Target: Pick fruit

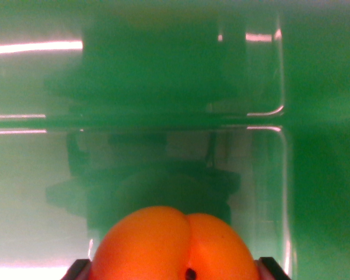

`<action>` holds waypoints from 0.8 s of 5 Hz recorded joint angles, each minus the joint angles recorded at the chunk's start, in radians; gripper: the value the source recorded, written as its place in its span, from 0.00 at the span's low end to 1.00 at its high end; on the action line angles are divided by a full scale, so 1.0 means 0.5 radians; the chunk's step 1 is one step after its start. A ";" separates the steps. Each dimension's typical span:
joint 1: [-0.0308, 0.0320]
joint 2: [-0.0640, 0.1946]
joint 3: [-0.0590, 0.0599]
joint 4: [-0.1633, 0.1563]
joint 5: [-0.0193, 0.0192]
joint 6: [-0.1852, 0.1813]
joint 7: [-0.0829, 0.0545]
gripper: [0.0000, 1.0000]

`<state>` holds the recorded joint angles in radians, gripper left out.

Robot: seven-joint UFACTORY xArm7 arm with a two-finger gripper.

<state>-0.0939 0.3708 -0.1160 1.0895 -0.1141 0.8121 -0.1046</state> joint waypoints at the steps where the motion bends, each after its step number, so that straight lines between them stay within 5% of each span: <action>1: 0.000 0.000 0.000 0.000 0.0000 0.000 0.000 1.00; 4: 0.002 -0.050 0.000 0.078 0.0006 0.128 -0.011 1.00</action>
<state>-0.0927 0.3457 -0.1160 1.1285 -0.1137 0.8758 -0.1103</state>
